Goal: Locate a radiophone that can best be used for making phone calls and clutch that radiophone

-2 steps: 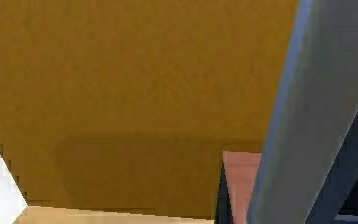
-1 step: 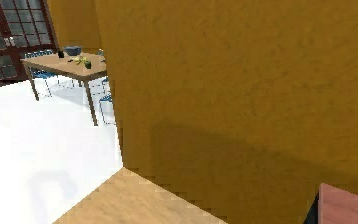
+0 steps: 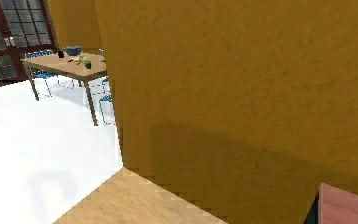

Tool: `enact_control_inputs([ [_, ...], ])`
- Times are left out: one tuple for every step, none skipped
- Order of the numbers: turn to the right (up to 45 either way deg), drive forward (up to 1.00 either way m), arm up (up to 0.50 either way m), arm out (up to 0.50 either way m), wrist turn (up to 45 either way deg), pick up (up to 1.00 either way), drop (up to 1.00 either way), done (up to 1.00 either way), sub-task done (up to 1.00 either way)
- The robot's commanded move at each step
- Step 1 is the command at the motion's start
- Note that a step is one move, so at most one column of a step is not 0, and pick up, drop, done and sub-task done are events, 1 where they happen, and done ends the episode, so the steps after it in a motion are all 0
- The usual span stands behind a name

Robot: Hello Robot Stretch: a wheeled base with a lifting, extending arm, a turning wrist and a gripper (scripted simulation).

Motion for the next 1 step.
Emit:
enact_control_inputs([
  [0.0, 0.00, 0.28, 0.00, 0.0, 0.00, 0.00, 0.00, 0.00],
])
